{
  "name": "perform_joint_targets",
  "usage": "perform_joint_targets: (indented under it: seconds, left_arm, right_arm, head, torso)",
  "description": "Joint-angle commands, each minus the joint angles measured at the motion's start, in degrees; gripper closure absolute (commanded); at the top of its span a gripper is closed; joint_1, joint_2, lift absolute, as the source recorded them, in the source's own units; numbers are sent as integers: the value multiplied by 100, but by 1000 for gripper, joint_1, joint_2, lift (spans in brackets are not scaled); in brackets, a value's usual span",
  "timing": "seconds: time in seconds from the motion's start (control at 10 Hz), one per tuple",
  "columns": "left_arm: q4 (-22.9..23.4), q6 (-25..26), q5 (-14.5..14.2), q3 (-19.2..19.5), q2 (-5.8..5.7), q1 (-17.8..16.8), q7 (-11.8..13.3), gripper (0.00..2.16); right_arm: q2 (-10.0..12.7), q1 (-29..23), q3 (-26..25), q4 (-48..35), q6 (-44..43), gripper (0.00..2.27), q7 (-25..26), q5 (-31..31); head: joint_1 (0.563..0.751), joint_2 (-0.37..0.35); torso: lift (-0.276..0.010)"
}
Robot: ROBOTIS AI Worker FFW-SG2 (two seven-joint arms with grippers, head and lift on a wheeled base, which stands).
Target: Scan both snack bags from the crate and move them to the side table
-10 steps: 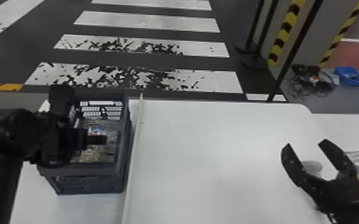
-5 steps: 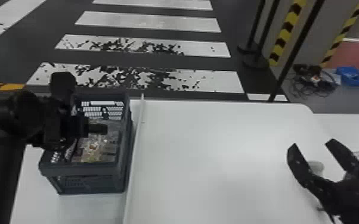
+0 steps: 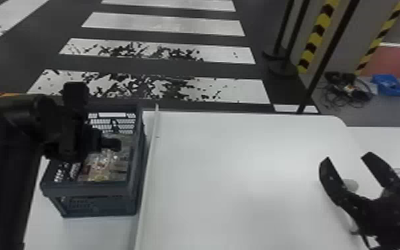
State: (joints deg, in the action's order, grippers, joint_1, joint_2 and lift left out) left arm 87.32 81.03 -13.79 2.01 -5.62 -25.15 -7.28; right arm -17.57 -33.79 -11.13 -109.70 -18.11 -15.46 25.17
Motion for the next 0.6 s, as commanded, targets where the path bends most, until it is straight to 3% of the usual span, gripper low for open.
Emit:
perform_joint_targets:
  seconds: [0.0,0.5]
  left_arm:
    - [-74,-56,87,28,8,-7,8,313]
    - [-654,-513,281,-25,175,-174,87,309]
  right_arm:
    - [-63,118,75,98,-4,70,-1,6]
    - [-107,171,172,230,-267,73,-1,41]
  head:
    - [695,-80]
    - [695,-75]
  torso:
    - [-95]
    - [-95]
